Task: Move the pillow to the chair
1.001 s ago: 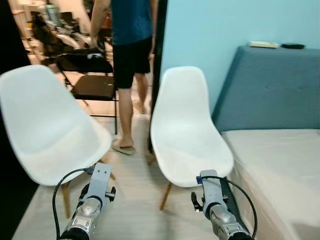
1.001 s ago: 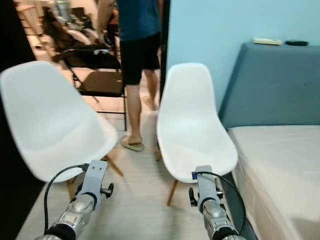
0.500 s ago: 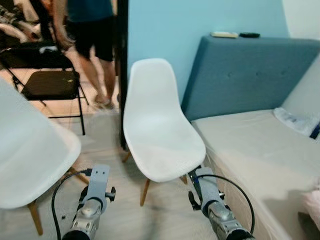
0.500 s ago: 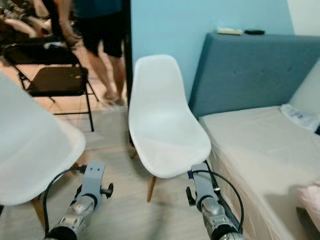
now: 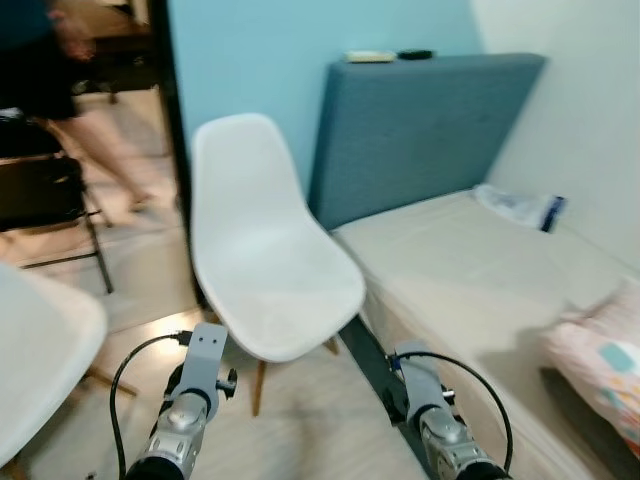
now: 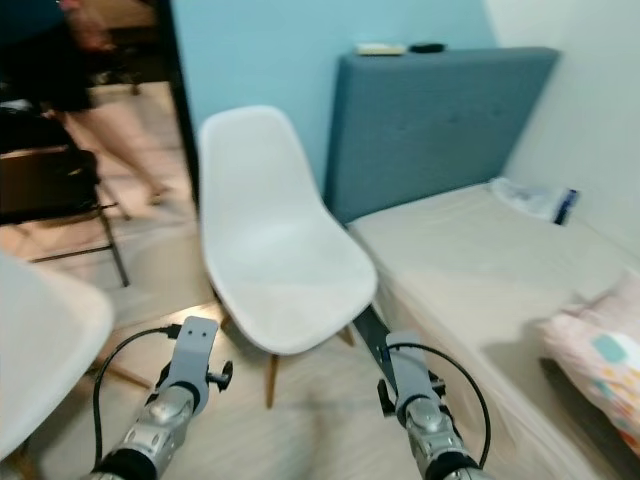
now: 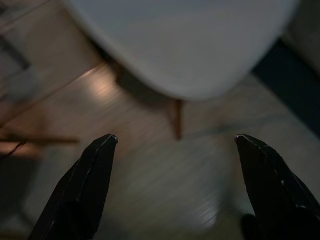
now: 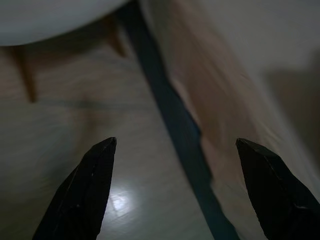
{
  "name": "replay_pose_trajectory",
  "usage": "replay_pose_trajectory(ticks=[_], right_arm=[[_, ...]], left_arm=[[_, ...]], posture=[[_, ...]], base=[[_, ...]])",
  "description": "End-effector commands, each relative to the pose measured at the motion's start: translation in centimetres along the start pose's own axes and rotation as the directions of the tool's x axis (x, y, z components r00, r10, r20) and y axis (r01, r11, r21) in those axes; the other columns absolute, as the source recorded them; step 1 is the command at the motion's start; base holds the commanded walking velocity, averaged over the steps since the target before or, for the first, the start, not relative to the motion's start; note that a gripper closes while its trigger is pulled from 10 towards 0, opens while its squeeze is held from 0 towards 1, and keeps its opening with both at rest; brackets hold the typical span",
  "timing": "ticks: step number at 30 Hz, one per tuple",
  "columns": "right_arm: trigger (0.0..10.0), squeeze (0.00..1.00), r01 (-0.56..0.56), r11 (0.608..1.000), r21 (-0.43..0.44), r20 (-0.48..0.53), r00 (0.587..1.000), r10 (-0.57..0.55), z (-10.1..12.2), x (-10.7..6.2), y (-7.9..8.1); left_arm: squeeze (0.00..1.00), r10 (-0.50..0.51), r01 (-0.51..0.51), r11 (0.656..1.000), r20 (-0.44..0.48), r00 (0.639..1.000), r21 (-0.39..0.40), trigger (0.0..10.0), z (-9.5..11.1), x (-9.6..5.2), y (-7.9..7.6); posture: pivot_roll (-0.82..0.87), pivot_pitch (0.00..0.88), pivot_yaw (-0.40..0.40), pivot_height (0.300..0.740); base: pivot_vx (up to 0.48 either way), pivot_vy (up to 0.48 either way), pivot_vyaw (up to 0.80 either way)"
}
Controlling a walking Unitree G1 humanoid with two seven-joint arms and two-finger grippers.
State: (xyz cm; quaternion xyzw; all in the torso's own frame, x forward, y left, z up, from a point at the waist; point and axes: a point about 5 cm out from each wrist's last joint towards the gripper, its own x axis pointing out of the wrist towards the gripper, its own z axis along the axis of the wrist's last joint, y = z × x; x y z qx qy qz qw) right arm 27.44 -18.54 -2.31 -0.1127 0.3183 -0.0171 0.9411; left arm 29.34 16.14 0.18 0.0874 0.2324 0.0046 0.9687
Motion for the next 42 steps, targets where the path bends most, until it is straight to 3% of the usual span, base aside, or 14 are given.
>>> replay_pose_trajectory(ticks=[1,9,26,42], right_arm=[[10.0,0.00,0.024,1.000,0.018,-0.003,1.000,-0.024,-0.3,-0.1,-0.4],[10.0,0.00,0.094,0.996,0.006,0.045,0.995,-0.094,0.3,-0.1,-1.5],[10.0,0.00,0.035,0.990,-0.133,0.086,0.996,-0.023,1.1,0.0,-1.9],[10.0,0.00,0.121,0.989,-0.087,0.138,0.984,-0.109,1.8,-0.1,-3.0]], left_arm=[[0.00,-0.025,0.025,1.000,-0.008,1.000,-0.007,10.0,-0.2,-0.1,-0.4],[0.00,-0.062,0.062,0.998,-0.013,0.998,0.007,10.0,0.1,0.0,-1.0],[0.00,0.028,-0.029,0.997,-0.017,0.999,-0.069,10.0,-1.6,-1.1,-1.0],[0.00,0.013,-0.008,0.998,0.080,0.997,-0.067,10.0,0.6,-0.7,-0.6]], posture=[[-0.01,0.040,-0.066,0.740],[-0.02,0.050,-0.055,0.740],[-0.02,0.097,-0.156,0.740],[0.01,0.050,-0.119,0.740]], base=[[0.000,0.000,-0.80],[0.000,0.000,-0.80],[0.000,0.000,-0.80],[0.000,0.000,-0.80]])
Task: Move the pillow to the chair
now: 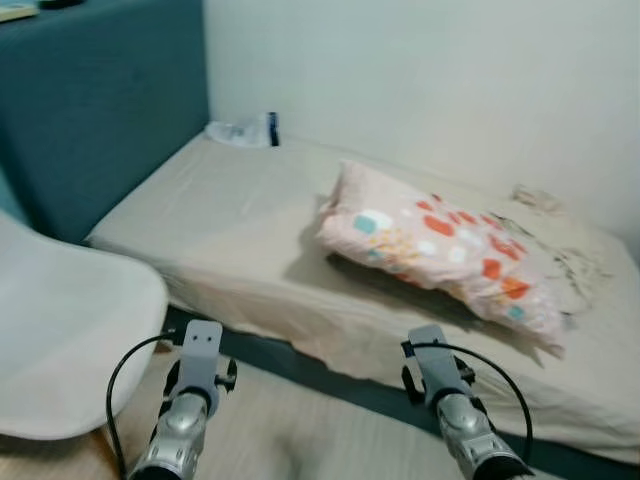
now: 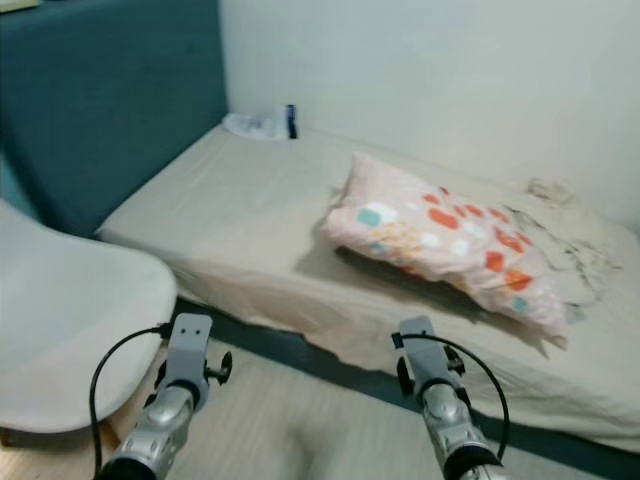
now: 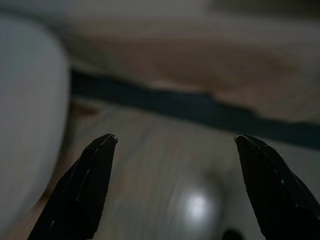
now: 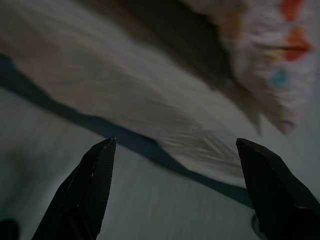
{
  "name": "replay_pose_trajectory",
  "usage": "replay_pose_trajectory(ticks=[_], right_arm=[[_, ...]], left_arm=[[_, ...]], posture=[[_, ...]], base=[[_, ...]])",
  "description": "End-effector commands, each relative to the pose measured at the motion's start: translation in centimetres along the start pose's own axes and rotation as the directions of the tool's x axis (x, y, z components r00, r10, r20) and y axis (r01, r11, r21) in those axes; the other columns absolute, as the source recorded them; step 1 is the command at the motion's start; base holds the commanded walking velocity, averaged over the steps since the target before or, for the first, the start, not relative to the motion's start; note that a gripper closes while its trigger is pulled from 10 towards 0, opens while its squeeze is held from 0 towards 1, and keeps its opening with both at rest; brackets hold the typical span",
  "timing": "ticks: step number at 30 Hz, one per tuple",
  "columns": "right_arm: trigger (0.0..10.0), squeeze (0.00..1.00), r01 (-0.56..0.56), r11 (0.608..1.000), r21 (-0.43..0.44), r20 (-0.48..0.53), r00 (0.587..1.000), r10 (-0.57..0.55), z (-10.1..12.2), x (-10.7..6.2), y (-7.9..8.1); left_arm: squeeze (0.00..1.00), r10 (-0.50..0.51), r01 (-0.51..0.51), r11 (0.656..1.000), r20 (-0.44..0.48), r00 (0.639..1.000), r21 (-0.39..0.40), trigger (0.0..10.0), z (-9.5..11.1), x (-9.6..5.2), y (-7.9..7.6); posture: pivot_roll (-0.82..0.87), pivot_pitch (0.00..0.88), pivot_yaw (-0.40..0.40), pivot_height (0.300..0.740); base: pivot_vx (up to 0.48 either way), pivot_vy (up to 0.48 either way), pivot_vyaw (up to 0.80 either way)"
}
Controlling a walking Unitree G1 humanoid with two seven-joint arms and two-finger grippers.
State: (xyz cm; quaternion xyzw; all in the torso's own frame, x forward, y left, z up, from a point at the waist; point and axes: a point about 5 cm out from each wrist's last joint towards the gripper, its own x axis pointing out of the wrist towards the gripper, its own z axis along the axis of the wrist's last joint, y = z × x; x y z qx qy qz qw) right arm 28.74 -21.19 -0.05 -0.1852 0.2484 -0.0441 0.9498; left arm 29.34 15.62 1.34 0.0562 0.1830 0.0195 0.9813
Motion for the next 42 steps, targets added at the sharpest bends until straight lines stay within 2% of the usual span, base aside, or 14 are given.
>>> replay_pose_trajectory(ticks=[1,11,16,22,27,32,33,34,35,36,37,38,40,42], right_arm=[[10.0,0.00,0.006,1.000,0.022,-0.001,1.000,-0.006,-0.2,-0.1,0.1],[10.0,0.00,0.033,0.998,0.049,0.004,0.999,-0.034,0.4,0.1,-0.1],[10.0,0.00,0.037,0.998,0.050,0.016,0.999,-0.037,1.3,0.5,-0.6],[10.0,0.00,0.036,0.998,0.055,0.022,0.999,-0.037,1.6,0.6,-0.8],[10.0,0.00,-0.025,0.997,0.076,0.041,0.999,0.022,1.2,0.3,0.1],[10.0,0.00,-0.085,0.996,0.042,0.110,0.991,0.080,1.9,0.1,1.0],[10.0,0.00,-0.103,0.994,0.042,0.122,0.988,0.097,2.1,0.1,1.2],[10.0,0.00,-0.218,0.974,-0.069,0.176,0.958,0.227,2.7,-0.2,2.9],[10.0,0.00,-0.218,0.974,-0.069,0.176,0.958,0.227,2.7,-0.2,2.9],[10.0,0.00,-0.287,0.949,-0.133,0.204,0.929,0.309,3.0,-0.6,4.1],[10.0,0.00,-0.362,0.913,-0.186,0.244,0.883,0.400,3.7,-1.0,5.5],[10.0,0.00,-0.405,0.889,-0.214,0.269,0.851,0.452,4.1,-1.4,6.4],[10.0,0.00,-0.452,0.878,-0.156,0.330,0.814,0.478,5.3,-1.8,7.5],[10.0,0.00,-0.447,0.887,-0.113,0.358,0.815,0.456,5.8,-1.8,7.8]], left_arm=[[0.00,-0.014,0.014,1.000,-0.018,1.000,0.003,10.0,-0.4,-0.1,-0.3],[0.00,-0.004,0.005,1.000,-0.045,0.999,0.013,10.0,0.3,0.5,-0.4],[0.00,-0.008,0.008,1.000,-0.018,1.000,0.000,10.0,1.5,1.1,-0.3],[0.00,-0.004,0.004,1.000,-0.031,1.000,0.007,10.0,1.2,1.1,-0.2],[0.00,-0.016,0.015,1.000,-0.034,0.999,-0.023,10.0,0.2,0.6,-0.2],[0.00,-0.004,0.004,1.000,-0.045,0.999,-0.001,10.0,0.0,0.6,-0.2],[0.00,0.010,-0.008,1.000,-0.061,0.998,0.026,10.0,-0.4,0.5,-0.1],[0.00,0.050,-0.041,0.996,-0.108,0.993,0.079,10.0,-1.3,0.3,0.2],[0.00,0.050,-0.041,0.996,-0.108,0.993,0.079,10.0,-1.3,0.3,0.2],[0.00,0.057,-0.046,0.995,-0.116,0.992,0.088,10.0,-1.6,0.2,0.3],[0.00,0.058,-0.050,0.996,-0.107,0.993,0.077,10.0,-1.5,0.1,0.4],[0.00,0.056,-0.050,0.996,-0.098,0.994,0.068,10.0,-1.5,0.1,0.5],[0.00,0.069,-0.066,0.994,-0.044,0.997,0.082,10.0,-0.6,0.3,0.8],[0.00,0.084,-0.085,0.994,0.012,0.996,0.062,10.0,0.6,0.6,1.0]], posture=[[0.01,0.046,-0.117,0.740],[-0.01,0.053,-0.098,0.740],[-0.02,0.043,-0.101,0.740],[-0.03,0.057,-0.095,0.740],[-0.05,0.049,-0.093,0.740],[-0.04,0.039,-0.110,0.740],[-0.03,0.048,-0.115,0.740],[-0.02,0.036,-0.103,0.740],[-0.02,0.036,-0.103,0.740],[-0.03,0.027,-0.092,0.740],[-0.04,0.019,-0.074,0.740],[-0.04,0.033,-0.066,0.740],[-0.02,0.036,-0.052,0.740],[-0.02,0.039,-0.044,0.740]], base=[[0.000,0.000,-0.80],[0.000,0.000,-0.80],[0.000,0.000,-0.80],[0.000,0.000,-0.80],[0.000,0.000,-0.16],[0.000,0.000,0.00],[0.000,0.000,0.00],[0.000,0.000,0.00],[0.000,0.000,0.00],[0.000,0.000,0.00],[0.000,0.000,0.00],[0.000,0.000,0.00],[0.000,0.000,0.00],[0.000,0.000,0.00]])
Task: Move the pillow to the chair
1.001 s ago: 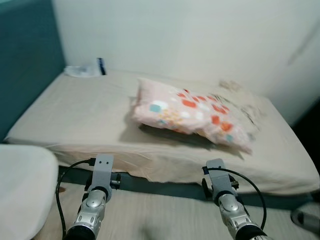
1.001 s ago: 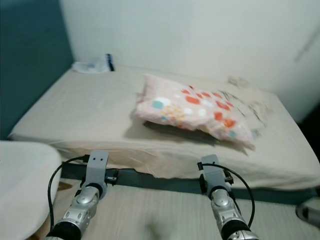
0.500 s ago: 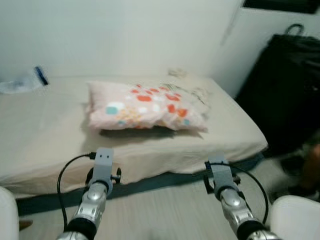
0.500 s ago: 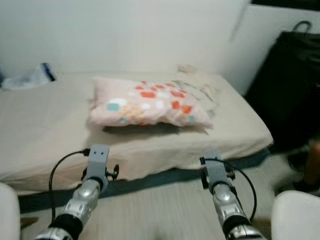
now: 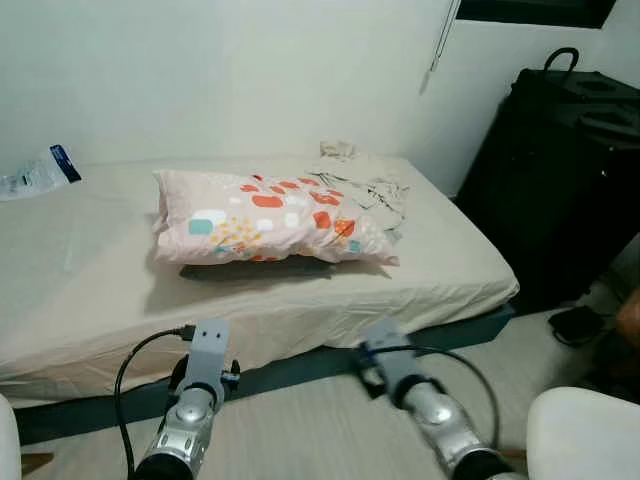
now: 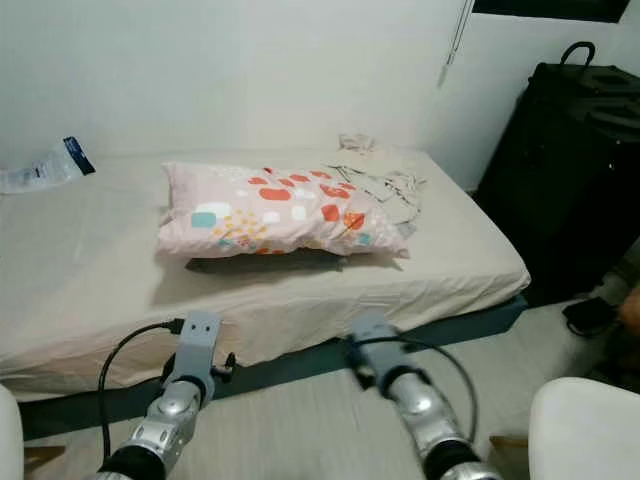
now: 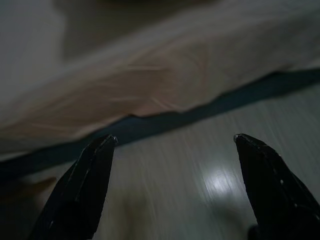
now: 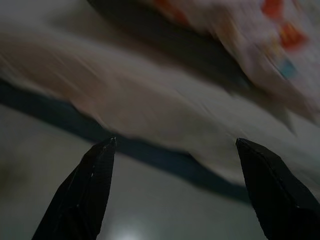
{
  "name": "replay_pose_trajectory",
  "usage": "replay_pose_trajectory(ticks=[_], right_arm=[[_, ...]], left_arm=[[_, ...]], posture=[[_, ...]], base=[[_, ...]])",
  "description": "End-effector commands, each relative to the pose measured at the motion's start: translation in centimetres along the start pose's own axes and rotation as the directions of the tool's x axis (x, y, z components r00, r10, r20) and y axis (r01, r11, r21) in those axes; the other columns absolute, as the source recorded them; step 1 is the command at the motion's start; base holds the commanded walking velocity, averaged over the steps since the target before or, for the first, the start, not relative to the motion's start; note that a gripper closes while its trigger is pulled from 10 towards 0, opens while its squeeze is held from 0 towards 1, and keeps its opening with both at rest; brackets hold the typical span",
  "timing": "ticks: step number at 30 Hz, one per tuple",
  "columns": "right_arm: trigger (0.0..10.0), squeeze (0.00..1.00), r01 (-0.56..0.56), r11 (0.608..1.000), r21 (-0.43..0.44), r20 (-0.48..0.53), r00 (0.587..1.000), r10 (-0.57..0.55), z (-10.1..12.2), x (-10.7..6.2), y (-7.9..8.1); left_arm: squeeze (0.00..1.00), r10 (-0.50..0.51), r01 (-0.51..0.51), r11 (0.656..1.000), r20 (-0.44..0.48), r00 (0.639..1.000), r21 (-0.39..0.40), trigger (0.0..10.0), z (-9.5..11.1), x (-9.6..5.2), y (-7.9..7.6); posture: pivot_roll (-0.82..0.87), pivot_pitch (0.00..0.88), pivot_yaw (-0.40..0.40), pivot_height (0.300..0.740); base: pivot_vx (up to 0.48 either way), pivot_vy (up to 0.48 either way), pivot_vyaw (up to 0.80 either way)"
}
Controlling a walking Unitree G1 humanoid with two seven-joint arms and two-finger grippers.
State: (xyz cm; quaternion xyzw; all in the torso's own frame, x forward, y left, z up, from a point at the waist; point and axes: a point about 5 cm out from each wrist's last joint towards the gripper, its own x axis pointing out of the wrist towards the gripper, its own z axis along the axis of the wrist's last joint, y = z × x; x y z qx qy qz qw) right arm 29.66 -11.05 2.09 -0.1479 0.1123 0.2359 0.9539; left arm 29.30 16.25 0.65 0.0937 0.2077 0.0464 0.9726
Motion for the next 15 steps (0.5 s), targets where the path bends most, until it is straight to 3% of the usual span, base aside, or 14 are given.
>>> replay_pose_trajectory(ticks=[1,4,6,9,12,15], right_arm=[[10.0,0.00,0.046,0.999,0.026,0.026,0.999,-0.047,0.3,-0.1,-0.7],[10.0,0.00,0.107,0.994,0.032,-0.004,0.994,-0.107,0.0,-0.1,-0.8],[10.0,0.00,0.245,0.965,0.088,-0.074,0.968,-0.239,-1.2,-0.6,-2.1],[10.0,0.00,0.263,0.960,0.098,-0.081,0.963,-0.256,-1.4,-0.8,-2.3],[10.0,0.00,0.290,0.952,0.099,-0.095,0.955,-0.281,-2.1,-1.6,-2.7],[10.0,0.00,0.299,0.950,0.090,-0.099,0.952,-0.290,-2.6,-2.1,-3.1]], left_arm=[[0.00,0.035,-0.032,0.999,0.091,0.995,-0.025,10.0,1.9,0.4,0.7],[0.00,0.059,-0.053,0.997,0.109,0.992,-0.058,10.0,2.4,0.6,1.3],[0.00,0.014,-0.012,1.000,0.102,0.995,-0.012,10.0,2.6,0.7,0.4],[0.00,0.003,-0.002,1.000,0.107,0.994,-0.004,10.0,2.7,0.6,0.2],[0.00,-0.017,0.028,0.996,0.129,0.991,-0.082,10.0,3.3,0.5,0.0],[0.00,-0.045,0.061,0.994,0.173,0.984,-0.087,10.0,3.7,0.3,-0.4]], posture=[[-0.03,0.031,-0.033,0.740],[-0.04,0.063,-0.012,0.740],[-0.02,0.073,-0.020,0.740],[-0.01,0.067,-0.023,0.740],[-0.01,0.114,-0.001,0.740],[-0.01,0.122,-0.003,0.740]], base=[[0.000,0.000,0.00],[0.000,0.000,0.00],[0.000,0.000,0.00],[0.000,0.000,0.00],[0.000,0.000,0.00],[0.000,0.000,0.00]])
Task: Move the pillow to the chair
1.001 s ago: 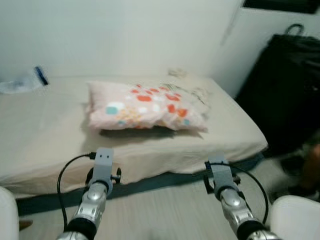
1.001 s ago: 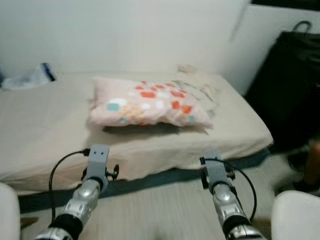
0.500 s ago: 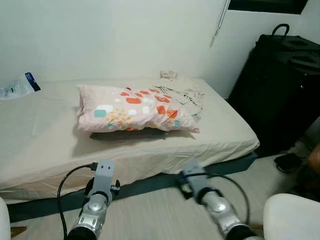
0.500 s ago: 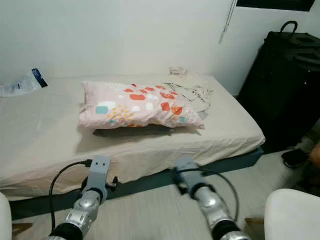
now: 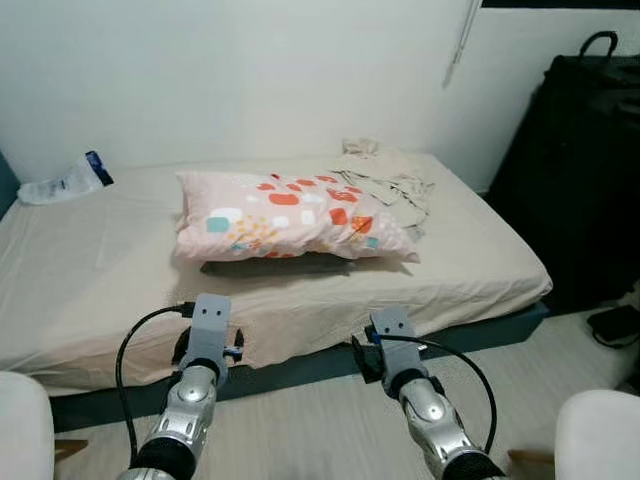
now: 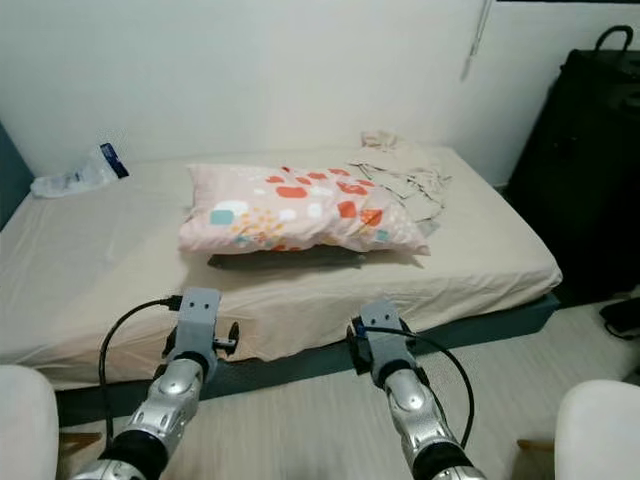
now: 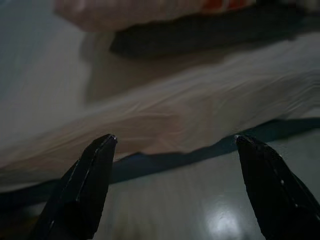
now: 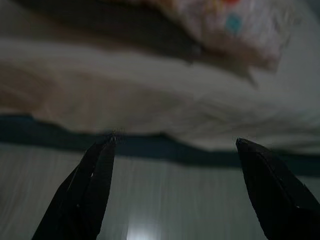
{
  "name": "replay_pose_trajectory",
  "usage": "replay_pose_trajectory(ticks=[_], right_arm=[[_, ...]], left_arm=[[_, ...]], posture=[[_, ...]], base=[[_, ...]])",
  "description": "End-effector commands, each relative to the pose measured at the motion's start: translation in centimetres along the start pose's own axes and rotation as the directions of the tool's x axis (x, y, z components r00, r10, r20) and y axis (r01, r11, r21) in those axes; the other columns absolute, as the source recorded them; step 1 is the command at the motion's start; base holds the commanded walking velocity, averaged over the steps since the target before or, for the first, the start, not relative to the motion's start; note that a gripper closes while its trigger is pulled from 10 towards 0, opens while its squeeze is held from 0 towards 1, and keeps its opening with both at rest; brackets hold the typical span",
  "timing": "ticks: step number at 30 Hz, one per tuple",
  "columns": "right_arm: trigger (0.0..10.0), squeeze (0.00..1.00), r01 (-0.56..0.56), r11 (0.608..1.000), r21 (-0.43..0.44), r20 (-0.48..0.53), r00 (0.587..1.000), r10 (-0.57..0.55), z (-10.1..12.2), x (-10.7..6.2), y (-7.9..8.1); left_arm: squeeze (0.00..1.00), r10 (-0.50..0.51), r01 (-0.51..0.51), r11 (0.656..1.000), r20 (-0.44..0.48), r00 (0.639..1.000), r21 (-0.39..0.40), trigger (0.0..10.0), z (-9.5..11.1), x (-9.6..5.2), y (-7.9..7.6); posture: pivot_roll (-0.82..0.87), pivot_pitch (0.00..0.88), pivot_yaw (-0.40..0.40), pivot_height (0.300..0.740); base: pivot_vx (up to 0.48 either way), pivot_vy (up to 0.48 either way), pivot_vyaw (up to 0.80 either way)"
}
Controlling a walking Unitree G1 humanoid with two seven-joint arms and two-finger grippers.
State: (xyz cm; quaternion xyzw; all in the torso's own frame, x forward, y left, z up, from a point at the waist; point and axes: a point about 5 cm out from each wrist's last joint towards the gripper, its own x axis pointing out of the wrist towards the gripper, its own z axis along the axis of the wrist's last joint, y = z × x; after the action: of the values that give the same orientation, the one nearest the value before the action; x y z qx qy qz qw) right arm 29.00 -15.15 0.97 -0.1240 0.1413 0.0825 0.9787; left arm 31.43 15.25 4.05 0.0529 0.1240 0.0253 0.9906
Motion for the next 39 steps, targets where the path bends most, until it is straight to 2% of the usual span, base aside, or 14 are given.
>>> replay_pose_trajectory(ticks=[1,2,5,9,12,17,21,25,30,33,39], right_arm=[[10.0,0.00,0.018,1.000,0.003,-0.006,1.000,-0.018,-0.3,-0.2,-0.5],[10.0,0.00,0.038,0.999,0.014,-0.008,0.999,-0.037,-0.5,-0.4,-1.0],[10.0,0.00,0.066,0.998,0.026,-0.013,0.998,-0.065,-0.6,-0.5,-1.8],[10.0,0.00,0.056,0.998,0.004,-0.005,0.998,-0.056,-0.3,-0.4,-1.9],[10.0,0.00,0.035,0.999,0.032,0.019,0.999,-0.036,0.4,-0.1,-1.8],[10.0,0.00,0.007,1.000,0.026,0.032,0.999,-0.007,0.8,0.1,-1.1],[10.0,0.00,0.021,1.000,0.023,0.038,0.999,-0.022,1.1,0.2,-1.3],[10.0,0.00,0.027,0.999,0.024,0.072,0.997,-0.028,1.9,0.3,-1.5],[10.0,0.00,0.049,0.999,0.009,0.171,0.984,-0.049,4.4,0.8,-2.0],[10.0,0.00,0.045,0.999,-0.016,0.194,0.980,-0.041,5.1,1.0,-2.1],[10.0,0.00,0.050,0.998,-0.024,0.206,0.978,-0.044,5.6,1.1,-2.4]], left_arm=[[0.00,-0.024,0.024,1.000,0.016,1.000,-0.006,10.0,-0.2,-0.4,-0.3],[0.00,-0.024,0.025,1.000,0.027,0.999,-0.009,10.0,-0.2,-0.5,-0.4],[0.00,-0.012,0.012,1.000,0.037,0.999,-0.019,10.0,0.0,-0.7,-0.5],[0.00,-0.034,0.035,0.999,0.056,0.998,-0.032,10.0,0.1,-1.0,-0.4],[0.00,-0.036,0.037,0.999,0.057,0.998,-0.022,10.0,0.1,-1.1,-0.1],[0.00,-0.011,0.016,0.998,0.076,0.997,-0.059,10.0,0.5,-1.2,0.6],[0.00,-0.012,0.018,0.997,0.078,0.997,-0.073,10.0,0.8,-1.2,0.6],[0.00,-0.020,0.023,0.999,0.066,0.998,-0.048,10.0,0.6,-1.1,0.4],[0.00,-0.029,0.035,0.997,0.090,0.996,-0.075,10.0,1.5,-0.8,0.6],[0.00,-0.023,0.032,0.996,0.105,0.994,-0.079,10.0,2.0,-0.5,0.8],[0.00,-0.019,0.032,0.995,0.128,0.992,-0.095,10.0,2.9,-0.1,0.8]], posture=[[-0.01,0.116,-0.007,0.740],[0.01,0.144,-0.034,0.740],[0.02,0.156,-0.055,0.740],[0.01,0.153,-0.072,0.740],[0.03,0.160,-0.088,0.740],[0.01,0.149,-0.064,0.740],[-0.01,0.153,-0.059,0.740],[0.00,0.144,-0.059,0.740],[-0.02,0.123,-0.045,0.740],[-0.02,0.104,-0.044,0.740],[-0.02,0.080,-0.026,0.740]], base=[[0.000,0.000,0.00],[0.000,0.000,0.00],[0.000,0.000,0.00],[0.000,0.000,0.00],[0.314,0.000,0.00],[0.373,0.000,0.00],[0.398,0.000,0.00],[0.399,0.000,0.00],[0.398,0.000,0.00],[0.396,0.000,0.00],[0.394,0.000,0.00]])
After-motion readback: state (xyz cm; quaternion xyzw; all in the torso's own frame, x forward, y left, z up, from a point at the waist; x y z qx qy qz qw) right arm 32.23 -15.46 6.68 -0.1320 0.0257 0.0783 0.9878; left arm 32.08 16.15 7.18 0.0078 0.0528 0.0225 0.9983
